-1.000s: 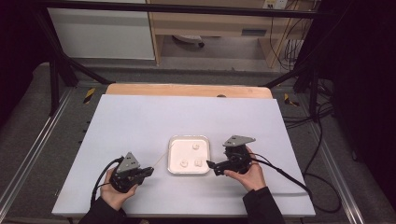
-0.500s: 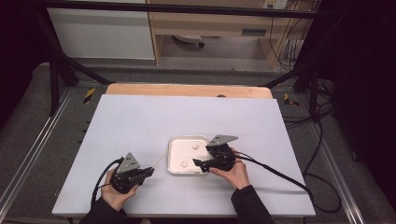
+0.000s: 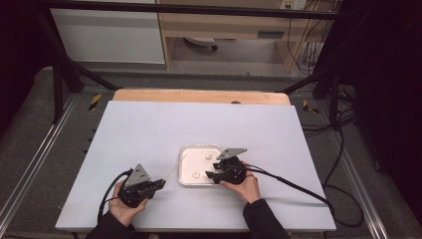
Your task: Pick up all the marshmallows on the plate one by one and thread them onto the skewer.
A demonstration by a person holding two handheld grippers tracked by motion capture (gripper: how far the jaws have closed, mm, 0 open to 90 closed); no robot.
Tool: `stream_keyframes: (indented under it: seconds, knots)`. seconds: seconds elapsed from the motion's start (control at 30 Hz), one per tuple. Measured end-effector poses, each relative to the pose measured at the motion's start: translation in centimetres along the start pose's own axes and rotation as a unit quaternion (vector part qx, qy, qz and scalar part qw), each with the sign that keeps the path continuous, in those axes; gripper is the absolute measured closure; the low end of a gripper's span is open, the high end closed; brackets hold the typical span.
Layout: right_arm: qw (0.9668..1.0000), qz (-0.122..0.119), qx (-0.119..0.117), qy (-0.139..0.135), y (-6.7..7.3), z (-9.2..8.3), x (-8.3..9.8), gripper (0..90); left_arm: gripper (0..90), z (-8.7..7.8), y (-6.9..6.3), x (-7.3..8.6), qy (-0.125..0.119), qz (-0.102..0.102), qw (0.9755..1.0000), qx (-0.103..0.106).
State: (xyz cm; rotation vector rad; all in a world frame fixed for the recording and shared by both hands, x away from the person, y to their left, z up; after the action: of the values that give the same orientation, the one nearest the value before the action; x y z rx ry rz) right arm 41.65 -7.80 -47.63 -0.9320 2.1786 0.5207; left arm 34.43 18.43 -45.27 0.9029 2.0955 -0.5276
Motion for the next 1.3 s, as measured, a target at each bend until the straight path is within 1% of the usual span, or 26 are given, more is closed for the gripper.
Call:
stream_keyframes:
  seconds: [0.17,0.2,0.23,0.27,0.3,0.47,0.63,0.73,0.77,0.83,0.87,0.93,0.97,1.0,1.03,1.07,1.1,1.13,1.2,1.27,1.3]
  knots:
    - [1.0,-0.008,0.001,0.0,0.1,0.1,0.1,58.5,88.3,0.0,-0.1,0.0,0.0,0.0,1.0,0.0]
    - [0.9999,-0.014,0.004,-0.001,0.1,0.1,0.2,60.5,88.3,0.0,0.0,0.0,0.0,0.0,1.0,0.0]
    - [0.9999,-0.016,0.005,-0.001,0.1,0.1,0.2,62.5,88.2,0.0,0.0,0.0,0.0,0.0,1.0,0.0]
    - [0.9999,-0.016,0.005,-0.001,0.1,0.1,0.2,62.5,88.2,0.0,-0.1,0.0,0.0,0.0,1.0,-0.001]
    - [0.9997,-0.021,0.009,-0.002,0.2,0.1,0.3,64.8,88.2,0.1,-0.1,0.0,-0.001,0.0,1.0,-0.001]
    - [0.9998,-0.016,0.01,-0.002,0.3,0.0,0.4,68.7,88.2,0.1,-0.2,0.0,-0.003,0.001,1.0,-0.001]
    - [1.0,-0.007,0.003,0.0,0.3,-0.1,0.3,70.6,88.3,0.0,-0.3,0.0,-0.005,0.003,1.0,-0.002]
    - [0.9999,-0.004,-0.002,-0.011,0.2,-0.7,-0.1,71.3,88.3,0.0,-0.3,-0.1,-0.007,0.003,1.0,-0.003]
    - [0.9999,0.002,-0.005,-0.015,0.2,-0.9,-0.3,71.5,88.2,0.0,-0.4,-0.1,-0.007,0.003,1.0,-0.002]
    - [0.9996,0.005,-0.01,-0.024,0.2,-1.4,-0.6,71.9,88.2,0.0,-0.4,-0.1,-0.008,0.004,1.0,-0.003]
    - [0.9996,0.005,-0.01,-0.024,0.2,-1.4,-0.6,71.9,88.2,0.0,-0.5,-0.1,-0.009,0.004,0.9999,-0.002]
    - [0.9992,0.01,-0.017,-0.036,0.2,-2.0,-1.0,72.1,88.2,0.0,-0.6,-0.2,-0.012,0.006,0.9999,-0.002]
    - [0.9983,0.02,-0.026,-0.047,0.1,-2.6,-1.3,72.4,88.2,0.0,-0.7,-0.2,-0.013,0.007,0.9999,-0.002]
    - [0.9977,0.026,-0.029,-0.055,0.1,-2.9,-1.5,72.4,88.3,0.1,-0.8,-0.2,-0.015,0.007,0.9999,-0.001]
    - [0.9977,0.026,-0.029,-0.055,0.1,-2.9,-1.5,72.4,88.3,0.1,-0.8,-0.3,-0.017,0.008,0.9998,-0.001]
    - [0.9971,0.03,-0.033,-0.061,0.0,-3.3,-1.7,72.6,88.2,0.1,-0.9,-0.3,-0.019,0.009,0.9998,-0.001]
    - [0.9959,0.036,-0.038,-0.074,-0.1,-4.0,-2.1,72.8,88.3,0.1,-0.9,-0.3,-0.02,0.01,0.9997,-0.002]
    - [0.9951,0.038,-0.042,-0.081,-0.1,-4.3,-2.3,72.9,88.3,0.1,-1.0,-0.4,-0.026,0.009,0.9996,0.0]
    - [0.993,0.047,-0.051,-0.096,-0.1,-5.0,-2.7,73.0,88.3,0.1,-1.1,-0.5,-0.028,0.009,0.9996,0.0]
    - [0.9908,0.056,-0.061,-0.108,-0.1,-5.5,-3.1,73.1,88.3,0.1,-1.2,-0.6,-0.032,0.011,0.9994,0.001]
    - [0.9908,0.056,-0.061,-0.108,-0.1,-5.5,-3.1,73.1,88.3,0.1,-1.3,-0.6,-0.032,0.011,0.9994,0.001]
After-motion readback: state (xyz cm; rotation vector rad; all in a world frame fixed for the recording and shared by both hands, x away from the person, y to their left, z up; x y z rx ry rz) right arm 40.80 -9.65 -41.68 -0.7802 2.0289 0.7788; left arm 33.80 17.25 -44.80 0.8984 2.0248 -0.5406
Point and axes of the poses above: each handheld gripper's, and its own axes: z roughly forward along the jaws, x roughly out of its underside, y roughly to its left, the point moved 4 cm from there along z, roughly forward along the jaws, and after that the axes turned 2 degrees about x, right-handed, at the moved point
